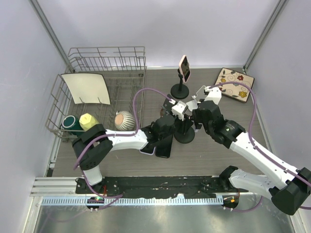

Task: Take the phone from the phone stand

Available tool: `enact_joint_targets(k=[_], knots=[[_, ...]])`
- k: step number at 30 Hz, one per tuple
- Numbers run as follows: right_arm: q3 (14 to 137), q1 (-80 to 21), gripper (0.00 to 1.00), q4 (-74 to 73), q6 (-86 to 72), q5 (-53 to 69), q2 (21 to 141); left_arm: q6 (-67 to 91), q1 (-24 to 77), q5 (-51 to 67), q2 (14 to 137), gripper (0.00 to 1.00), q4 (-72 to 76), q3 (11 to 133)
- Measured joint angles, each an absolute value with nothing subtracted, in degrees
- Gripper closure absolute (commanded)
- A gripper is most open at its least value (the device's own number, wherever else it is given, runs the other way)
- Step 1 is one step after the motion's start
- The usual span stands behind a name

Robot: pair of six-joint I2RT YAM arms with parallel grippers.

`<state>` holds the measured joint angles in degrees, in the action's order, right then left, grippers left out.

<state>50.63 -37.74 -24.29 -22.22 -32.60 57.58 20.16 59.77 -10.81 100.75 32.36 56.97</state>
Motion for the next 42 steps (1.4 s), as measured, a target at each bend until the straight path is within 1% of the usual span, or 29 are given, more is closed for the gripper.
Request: enact_joint_targets(k=[4,12,30,39,42], knots=[[51.29,-38.54,0.99,-27.2,-25.61,-35.55,57.25,21.21,59.77,-9.47,100.47,1.0,35.07,55.22],[52.71,-39.2,0.99,-30.39,-30.0,-37.76,57.95,22.74,59.57,-8.43,100.31,1.0,39.22,52.8],[53.15,-39.03,0.99,-31.03,-32.29,-38.44,58.52,24.62,59.51,-9.78,99.79,1.0,43.13,50.13],[53.49,-35.03,0.99,-31.22,-32.56,-35.31,58.41,27.83,59.68,-12.08,99.35,1.0,43.18,49.71],[53.58,-31.29,0.99,-33.36,-31.46,-39.59,57.91,29.19,59.29,-17.06,97.8,1.0,41.76,47.68]])
